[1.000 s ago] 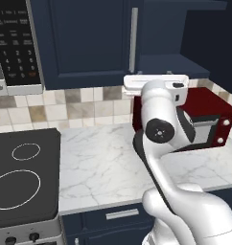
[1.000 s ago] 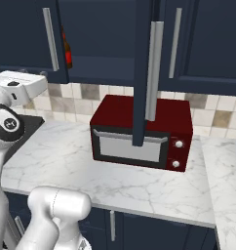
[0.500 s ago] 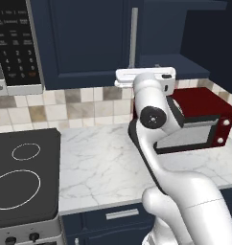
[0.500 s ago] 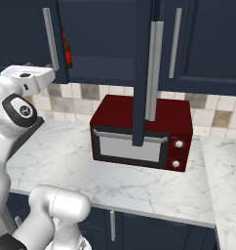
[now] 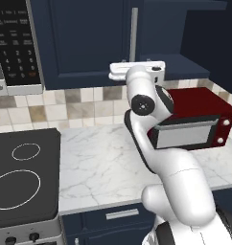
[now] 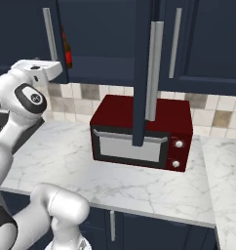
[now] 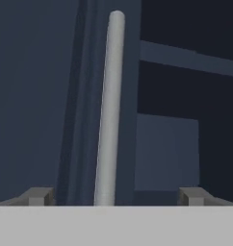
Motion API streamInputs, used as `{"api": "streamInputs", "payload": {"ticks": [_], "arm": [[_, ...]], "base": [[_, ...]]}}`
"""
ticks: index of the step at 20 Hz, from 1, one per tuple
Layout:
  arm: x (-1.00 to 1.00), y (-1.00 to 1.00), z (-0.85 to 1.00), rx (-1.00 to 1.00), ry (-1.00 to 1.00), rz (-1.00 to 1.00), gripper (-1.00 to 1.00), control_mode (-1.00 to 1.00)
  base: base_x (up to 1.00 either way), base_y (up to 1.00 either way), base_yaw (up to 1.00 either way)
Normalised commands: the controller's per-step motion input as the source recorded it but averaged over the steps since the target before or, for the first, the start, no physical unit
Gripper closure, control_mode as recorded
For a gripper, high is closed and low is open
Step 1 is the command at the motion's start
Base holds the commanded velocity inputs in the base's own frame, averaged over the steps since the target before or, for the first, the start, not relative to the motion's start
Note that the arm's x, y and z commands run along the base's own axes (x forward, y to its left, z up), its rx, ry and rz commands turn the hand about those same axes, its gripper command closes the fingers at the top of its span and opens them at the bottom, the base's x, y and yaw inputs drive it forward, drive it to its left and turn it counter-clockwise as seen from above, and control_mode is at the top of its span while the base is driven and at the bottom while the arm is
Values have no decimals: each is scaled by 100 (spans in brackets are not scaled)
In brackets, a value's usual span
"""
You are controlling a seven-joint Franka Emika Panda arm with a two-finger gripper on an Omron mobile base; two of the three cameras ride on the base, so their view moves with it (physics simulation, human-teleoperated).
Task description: Get the candle and the beer from the cabinet and move them to the dining counter.
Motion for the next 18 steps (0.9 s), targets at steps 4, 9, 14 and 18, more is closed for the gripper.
{"api": "streamInputs", "payload": {"ticks": [4, 9, 14, 18], "arm": [[37, 0, 0, 0, -1, 5, -100, -100], [36, 0, 0, 0, -1, 6, -100, -100], [34, 0, 0, 0, 0, 5, -100, -100], [34, 0, 0, 0, 0, 4, 100, -100]], "base": [[0, 0, 0], [0, 0, 0], [0, 0, 0], [0, 0, 0]]}}
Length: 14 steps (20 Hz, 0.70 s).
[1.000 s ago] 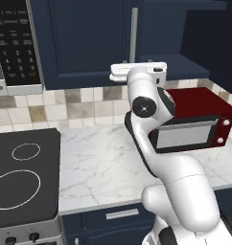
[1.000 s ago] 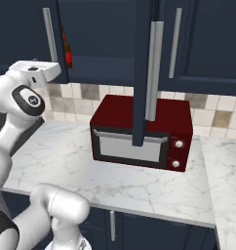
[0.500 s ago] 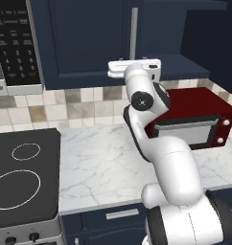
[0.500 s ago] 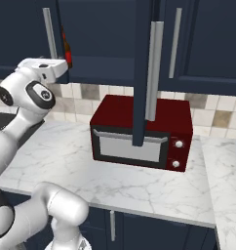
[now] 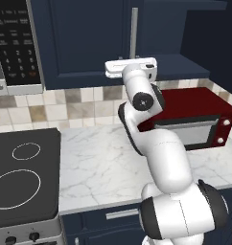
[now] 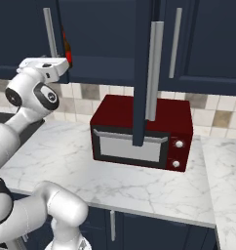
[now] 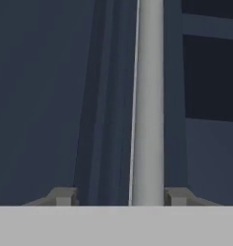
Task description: Get the candle and the beer from the cabinet and move them to the dining counter.
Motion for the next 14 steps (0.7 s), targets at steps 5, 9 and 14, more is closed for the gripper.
{"api": "streamInputs", "payload": {"ticks": [5, 9, 14], "arm": [[30, 3, 0, 0, 0, 2, 100, -100], [10, 7, -1, 0, 4, 0, 100, -100], [2, -16, -6, 0, 3, 0, 100, -100]], "base": [[0, 0, 0], [0, 0, 0], [0, 0, 0]]}}
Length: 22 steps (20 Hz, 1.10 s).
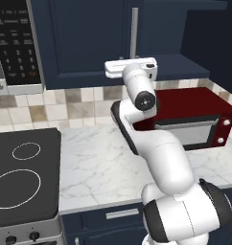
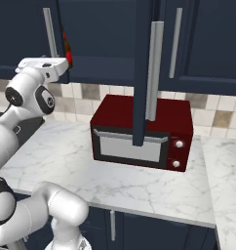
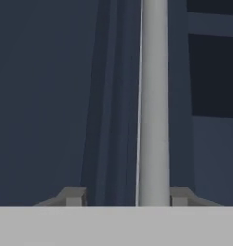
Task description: Get the candle and the beer from the cabinet and move them to the dining counter.
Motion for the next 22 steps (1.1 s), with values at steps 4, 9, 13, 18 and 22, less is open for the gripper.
{"api": "streamInputs", "payload": {"ticks": [4, 9, 13, 18, 22], "arm": [[0, -51, 0, 0, 3, 0, 100, -100], [0, -37, -1, -1, 8, 0, 100, -100], [-5, -12, 0, -3, 6, 1, 100, -100], [-21, 1, 0, 0, 0, 2, 100, -100], [-45, 12, 0, 0, 2, 2, 100, -100]], "base": [[0, 0, 0], [0, 0, 0], [0, 0, 0], [0, 0, 0], [0, 0, 0]]}}
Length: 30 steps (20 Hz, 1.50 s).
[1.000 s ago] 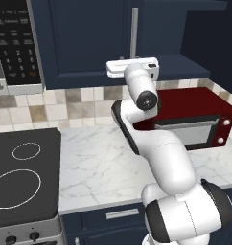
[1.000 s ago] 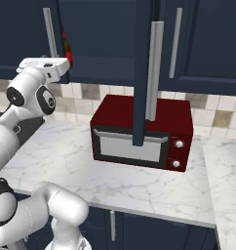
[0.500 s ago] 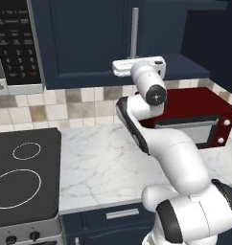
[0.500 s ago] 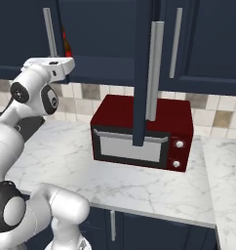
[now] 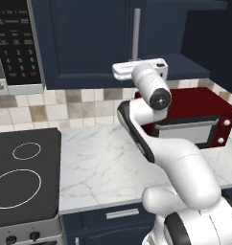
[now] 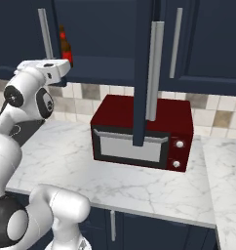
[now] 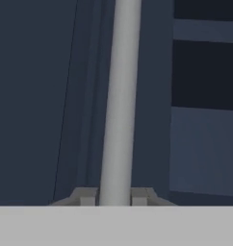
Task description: Get the candle and the beer from the cabinet and move them to the dining counter.
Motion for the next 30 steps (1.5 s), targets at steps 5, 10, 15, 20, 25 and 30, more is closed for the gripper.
{"api": "streamInputs", "payload": {"ticks": [5, 10, 15, 20, 25, 30], "arm": [[-66, 38, 0, 0, 1, 1, 100, -100], [-76, 50, 0, 0, 0, 1, 100, -100], [-72, 55, 0, 0, 1, 2, 100, -100], [-75, 65, 0, 0, 1, 3, 100, -100], [-78, 74, 0, 0, 1, 4, 100, -100], [-37, 61, -11, -2, 8, 3, -100, -100]], "base": [[0, 0, 0], [0, 0, 0], [0, 0, 0], [0, 0, 0], [0, 0, 0], [0, 0, 0]]}}
